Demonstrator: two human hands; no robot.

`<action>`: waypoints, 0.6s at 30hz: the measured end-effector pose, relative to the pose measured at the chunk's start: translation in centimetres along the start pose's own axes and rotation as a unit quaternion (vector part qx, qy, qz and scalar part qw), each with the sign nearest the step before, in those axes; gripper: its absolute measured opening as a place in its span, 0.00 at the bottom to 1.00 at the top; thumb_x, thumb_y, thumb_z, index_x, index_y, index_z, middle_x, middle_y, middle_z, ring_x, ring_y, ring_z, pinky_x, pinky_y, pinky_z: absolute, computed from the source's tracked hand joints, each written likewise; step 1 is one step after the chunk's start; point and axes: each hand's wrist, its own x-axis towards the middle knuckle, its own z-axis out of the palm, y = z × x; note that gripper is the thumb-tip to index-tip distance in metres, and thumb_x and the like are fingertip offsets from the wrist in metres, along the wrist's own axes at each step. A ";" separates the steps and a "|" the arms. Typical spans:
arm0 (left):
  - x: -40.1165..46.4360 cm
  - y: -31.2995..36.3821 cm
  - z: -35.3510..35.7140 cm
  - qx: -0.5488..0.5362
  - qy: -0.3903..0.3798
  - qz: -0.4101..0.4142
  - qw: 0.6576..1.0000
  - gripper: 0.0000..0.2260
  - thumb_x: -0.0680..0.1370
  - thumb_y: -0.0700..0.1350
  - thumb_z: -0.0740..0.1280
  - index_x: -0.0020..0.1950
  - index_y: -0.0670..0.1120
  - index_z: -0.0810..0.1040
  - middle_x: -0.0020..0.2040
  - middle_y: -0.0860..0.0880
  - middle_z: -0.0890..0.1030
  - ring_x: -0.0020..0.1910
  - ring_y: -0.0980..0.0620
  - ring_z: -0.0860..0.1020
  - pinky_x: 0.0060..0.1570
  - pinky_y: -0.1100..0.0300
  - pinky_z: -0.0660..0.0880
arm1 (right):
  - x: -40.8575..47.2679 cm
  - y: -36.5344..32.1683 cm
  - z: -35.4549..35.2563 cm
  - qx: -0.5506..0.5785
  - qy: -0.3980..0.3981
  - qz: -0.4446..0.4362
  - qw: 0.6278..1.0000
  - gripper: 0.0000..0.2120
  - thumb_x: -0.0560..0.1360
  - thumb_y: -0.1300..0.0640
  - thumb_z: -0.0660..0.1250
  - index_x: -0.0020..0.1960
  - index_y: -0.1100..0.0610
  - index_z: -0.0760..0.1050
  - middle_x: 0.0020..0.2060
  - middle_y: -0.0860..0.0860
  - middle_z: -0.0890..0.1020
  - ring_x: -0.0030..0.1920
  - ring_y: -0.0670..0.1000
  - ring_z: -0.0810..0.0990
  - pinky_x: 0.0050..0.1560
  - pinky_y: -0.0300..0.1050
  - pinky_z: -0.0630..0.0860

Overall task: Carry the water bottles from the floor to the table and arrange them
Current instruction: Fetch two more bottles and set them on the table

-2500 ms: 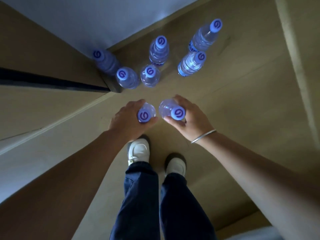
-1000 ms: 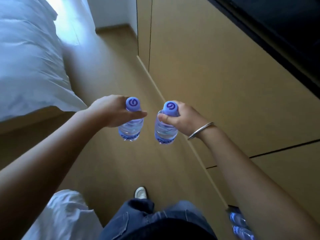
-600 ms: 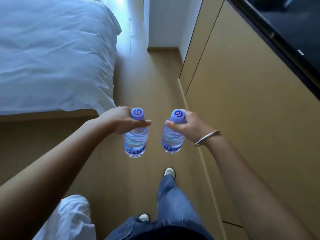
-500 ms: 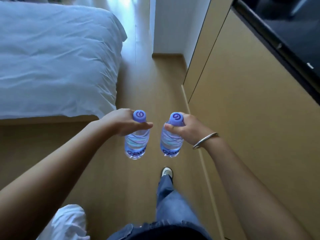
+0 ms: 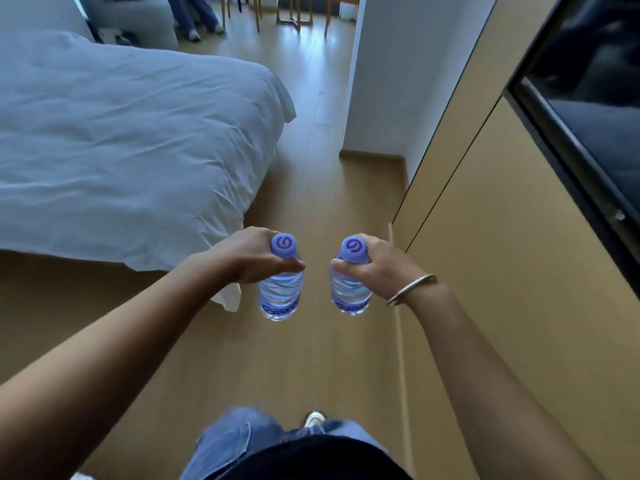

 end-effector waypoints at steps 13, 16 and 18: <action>9.7 -0.6 0.0 -0.025 -0.009 -0.002 1.000 0.13 0.69 0.60 0.68 0.45 0.53 0.82 0.42 0.52 0.83 0.44 0.53 0.80 0.48 0.52 0.78 | 7.6 4.0 -2.5 0.051 -0.011 0.025 0.998 0.12 0.71 0.47 0.69 0.42 0.56 0.74 0.42 0.57 0.81 0.46 0.60 0.79 0.52 0.59 0.76; 13.0 -1.5 -1.3 -0.038 -0.002 0.001 0.999 0.13 0.68 0.60 0.69 0.45 0.52 0.83 0.42 0.51 0.83 0.43 0.52 0.81 0.48 0.51 0.79 | 10.9 4.1 -3.1 0.058 -0.025 0.030 0.998 0.13 0.71 0.47 0.69 0.44 0.58 0.74 0.43 0.59 0.82 0.47 0.62 0.79 0.53 0.60 0.76; 15.6 -1.9 -2.7 -0.042 -0.004 0.001 0.999 0.14 0.68 0.60 0.69 0.45 0.52 0.83 0.42 0.51 0.83 0.43 0.53 0.81 0.49 0.51 0.79 | 13.6 4.0 -3.7 0.043 -0.034 0.030 0.998 0.13 0.71 0.47 0.69 0.44 0.58 0.74 0.43 0.58 0.82 0.47 0.61 0.79 0.53 0.59 0.75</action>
